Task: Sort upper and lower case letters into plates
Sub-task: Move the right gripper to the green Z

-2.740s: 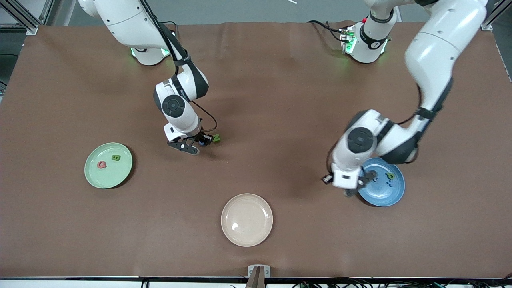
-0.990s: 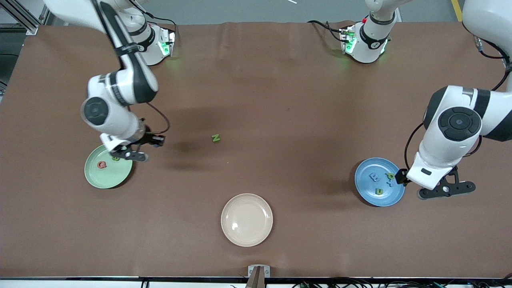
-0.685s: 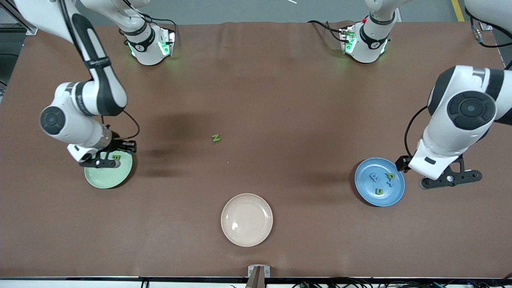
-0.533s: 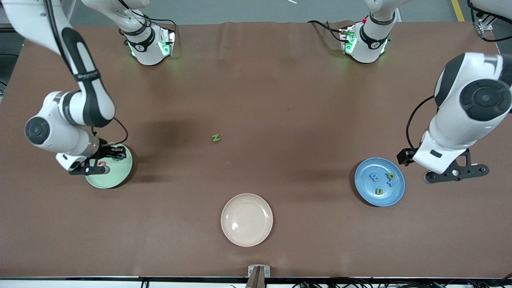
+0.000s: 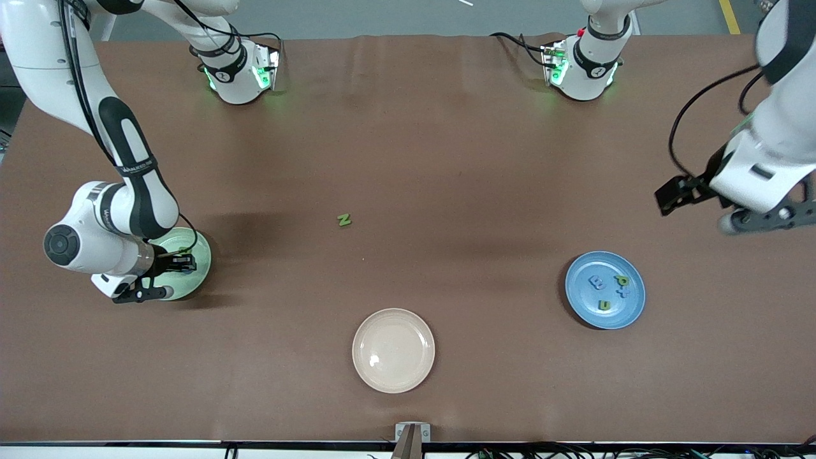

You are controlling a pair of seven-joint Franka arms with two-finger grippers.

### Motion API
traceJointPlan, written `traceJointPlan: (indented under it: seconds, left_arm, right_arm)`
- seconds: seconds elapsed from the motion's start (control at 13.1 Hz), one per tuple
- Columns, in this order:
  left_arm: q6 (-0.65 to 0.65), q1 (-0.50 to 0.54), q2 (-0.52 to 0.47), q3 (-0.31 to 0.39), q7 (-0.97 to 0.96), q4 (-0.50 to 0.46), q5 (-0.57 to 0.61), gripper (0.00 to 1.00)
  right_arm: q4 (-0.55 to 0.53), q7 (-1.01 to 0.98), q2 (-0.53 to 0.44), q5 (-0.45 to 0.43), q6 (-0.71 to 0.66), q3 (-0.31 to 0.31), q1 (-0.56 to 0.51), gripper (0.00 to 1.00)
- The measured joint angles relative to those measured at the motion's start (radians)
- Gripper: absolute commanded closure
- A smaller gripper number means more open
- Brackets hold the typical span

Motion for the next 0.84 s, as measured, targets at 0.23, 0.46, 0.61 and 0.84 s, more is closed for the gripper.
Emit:
traceJointPlan:
  seconds: [0.23,0.46,0.61,0.84]
  left_arm:
    - [-0.052,-0.078,-0.088,0.173,0.133,-0.036,-0.099,0.00]
    - [-0.081,-0.133,-0.148,0.241,0.159,-0.087,-0.120,0.00]
    - [-0.082,-0.142,-0.184,0.241,0.159,-0.126,-0.120,0.00]
    - [-0.082,-0.143,-0.201,0.242,0.159,-0.147,-0.125,0.00]
  right_arm:
    - [0.000,0.000,0.008,0.000,0.001,0.001,0.000,0.75]
    - [0.000,0.000,0.020,0.000,0.001,0.001,0.000,0.60]
    - [0.000,0.000,0.022,0.000,0.000,0.001,0.000,0.00]
    - [0.014,0.006,0.014,0.000,-0.026,0.005,0.005,0.00]
